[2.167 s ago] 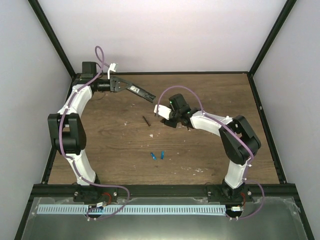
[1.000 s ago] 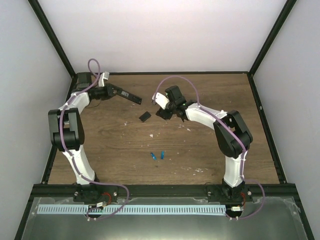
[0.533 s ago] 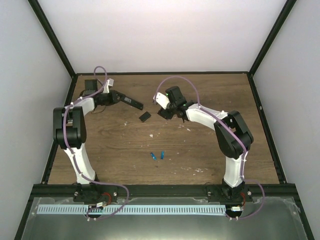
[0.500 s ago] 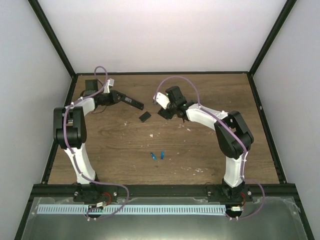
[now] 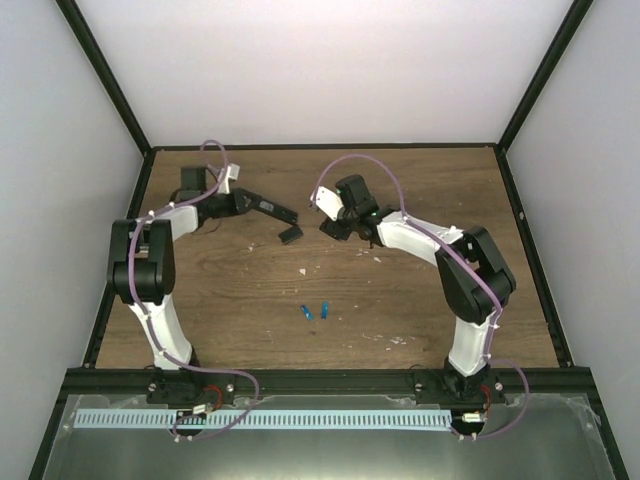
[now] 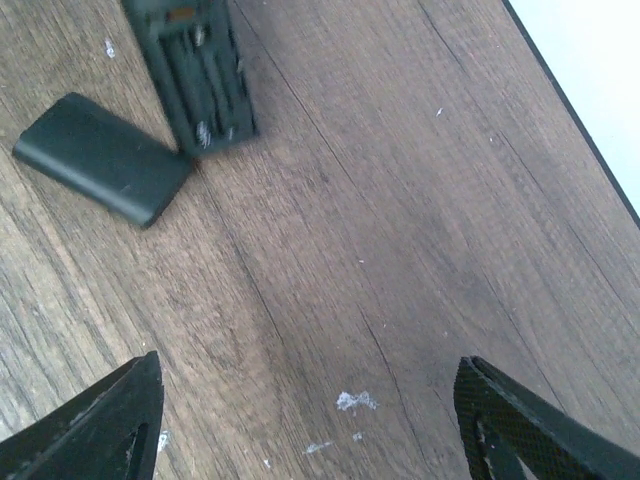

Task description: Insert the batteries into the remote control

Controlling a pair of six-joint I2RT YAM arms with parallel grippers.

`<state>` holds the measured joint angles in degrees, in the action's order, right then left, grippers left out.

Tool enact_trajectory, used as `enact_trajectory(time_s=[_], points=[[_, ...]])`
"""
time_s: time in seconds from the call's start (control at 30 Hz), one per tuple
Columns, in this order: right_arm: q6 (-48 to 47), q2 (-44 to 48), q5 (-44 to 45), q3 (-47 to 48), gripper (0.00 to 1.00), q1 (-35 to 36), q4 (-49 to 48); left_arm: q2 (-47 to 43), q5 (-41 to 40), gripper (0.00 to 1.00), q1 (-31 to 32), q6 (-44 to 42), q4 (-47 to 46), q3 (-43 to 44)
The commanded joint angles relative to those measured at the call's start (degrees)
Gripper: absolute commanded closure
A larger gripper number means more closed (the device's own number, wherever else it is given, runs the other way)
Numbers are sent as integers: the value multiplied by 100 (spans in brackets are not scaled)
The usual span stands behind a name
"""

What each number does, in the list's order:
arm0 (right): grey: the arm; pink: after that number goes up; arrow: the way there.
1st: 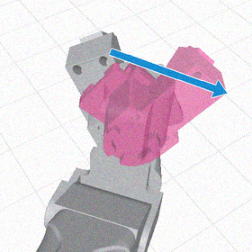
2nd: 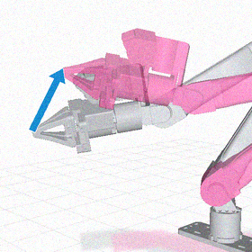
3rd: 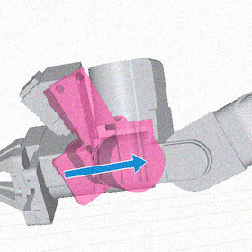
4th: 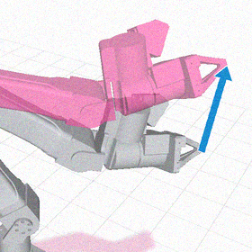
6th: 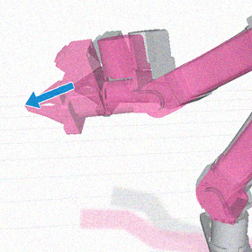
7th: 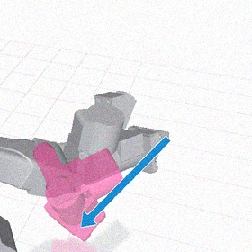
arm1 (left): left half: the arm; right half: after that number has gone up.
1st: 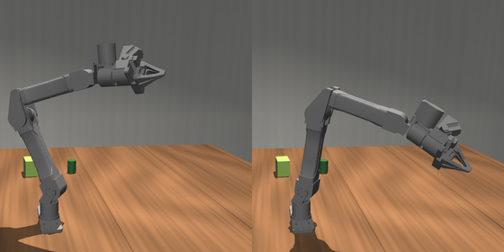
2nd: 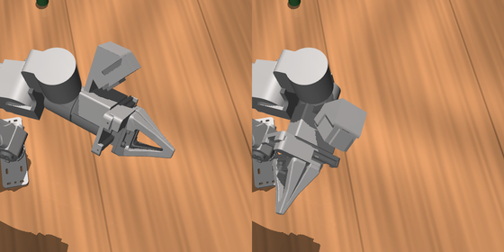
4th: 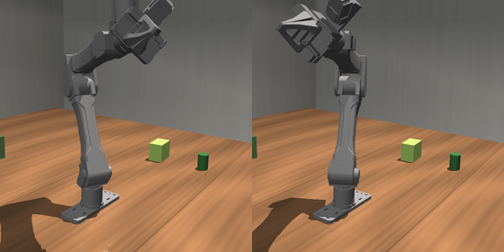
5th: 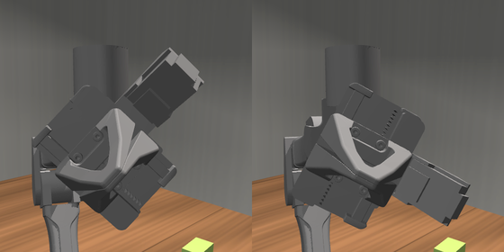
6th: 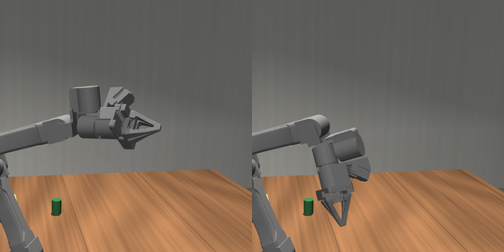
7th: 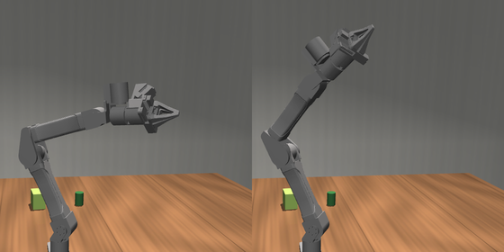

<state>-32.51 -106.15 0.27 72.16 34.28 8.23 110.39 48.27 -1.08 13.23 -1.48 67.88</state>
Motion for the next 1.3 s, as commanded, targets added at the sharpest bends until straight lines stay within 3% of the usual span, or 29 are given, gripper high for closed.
enact_trajectory(time_s=[0.0,0.57,0.8,1.17,1.27], points=[[-94,306,70,-113,28,-36,-185,-76,118,100,333,-6,43,-428],[-64,564,-80,-419,26,-201,-406,-626,271,100,425,-208,879,-910],[155,504,81,-278,25,-211,-404,-896,404,100,420,-549,1635,-911],[671,497,573,864,25,-448,323,-1160,815,100,119,907,-166,-302],[619,624,866,1041,17,-449,363,-1021,1135,100,31,1108,-317,-23]])
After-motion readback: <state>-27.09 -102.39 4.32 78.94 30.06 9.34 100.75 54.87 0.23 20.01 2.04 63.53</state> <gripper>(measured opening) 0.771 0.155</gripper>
